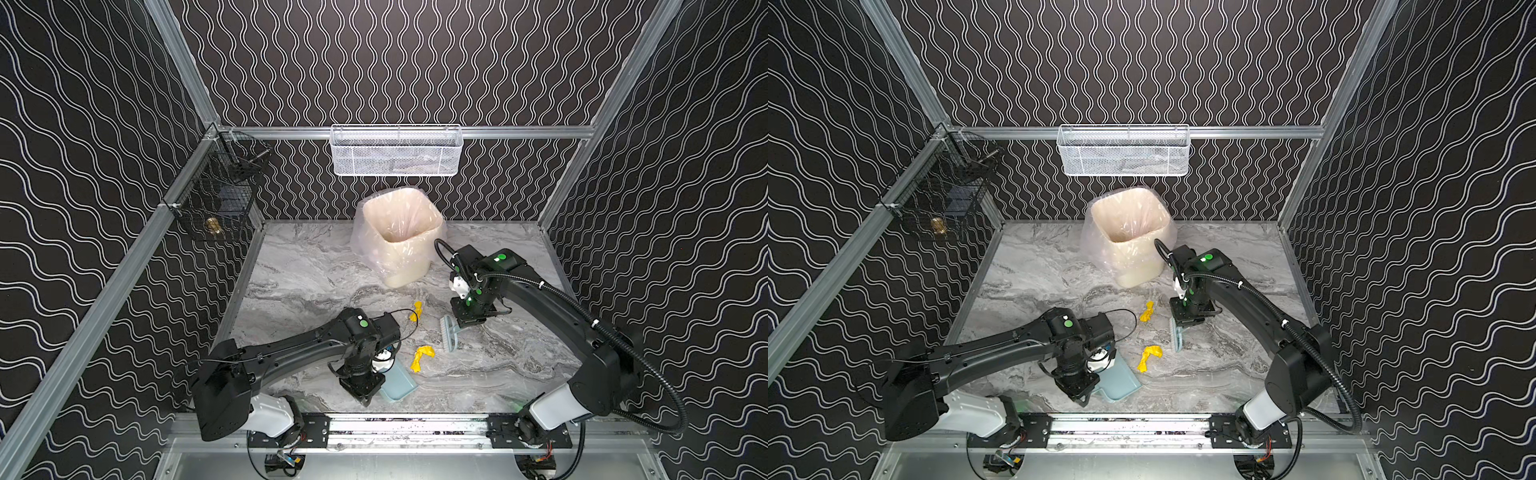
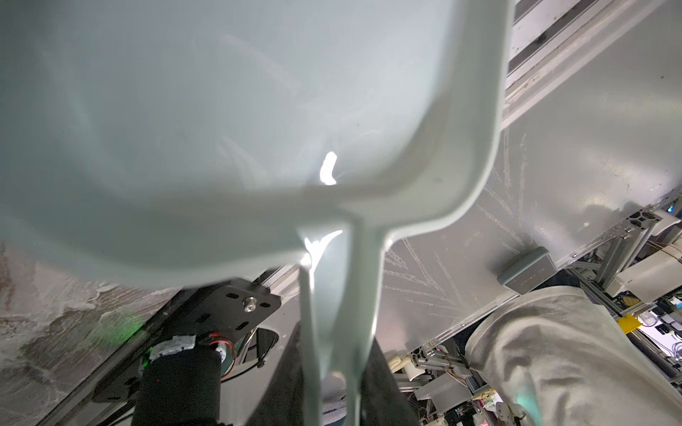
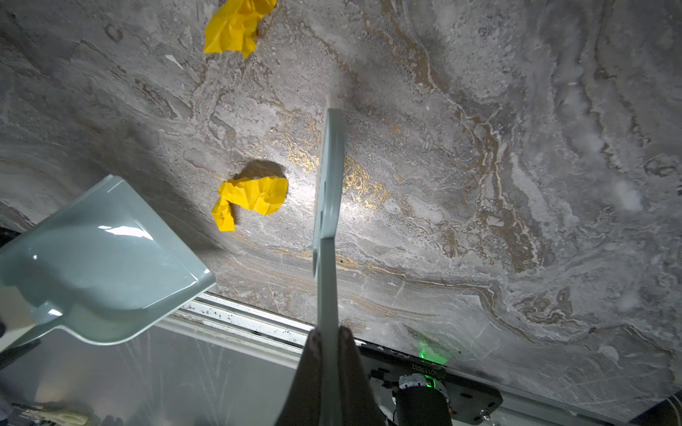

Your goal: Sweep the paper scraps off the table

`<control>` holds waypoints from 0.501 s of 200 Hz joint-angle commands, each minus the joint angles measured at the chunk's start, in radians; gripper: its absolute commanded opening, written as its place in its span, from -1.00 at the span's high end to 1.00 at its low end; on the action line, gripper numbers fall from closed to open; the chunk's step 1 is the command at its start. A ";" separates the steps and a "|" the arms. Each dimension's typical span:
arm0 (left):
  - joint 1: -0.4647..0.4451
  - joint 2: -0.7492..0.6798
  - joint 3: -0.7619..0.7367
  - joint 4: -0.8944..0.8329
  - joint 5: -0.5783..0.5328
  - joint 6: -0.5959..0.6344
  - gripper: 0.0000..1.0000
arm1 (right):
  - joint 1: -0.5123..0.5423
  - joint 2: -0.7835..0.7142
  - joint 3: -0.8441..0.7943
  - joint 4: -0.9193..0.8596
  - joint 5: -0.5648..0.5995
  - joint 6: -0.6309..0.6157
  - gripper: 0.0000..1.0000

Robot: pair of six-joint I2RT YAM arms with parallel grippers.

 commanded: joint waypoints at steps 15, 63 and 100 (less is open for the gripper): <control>-0.002 0.037 -0.026 0.063 0.010 -0.004 1.00 | 0.034 0.028 0.026 -0.035 0.034 -0.017 1.00; -0.002 0.054 -0.037 0.096 -0.017 -0.008 1.00 | 0.088 0.073 0.051 -0.037 0.047 -0.021 1.00; -0.002 0.064 -0.049 0.114 -0.028 -0.006 1.00 | 0.159 0.085 0.041 -0.009 0.014 0.008 1.00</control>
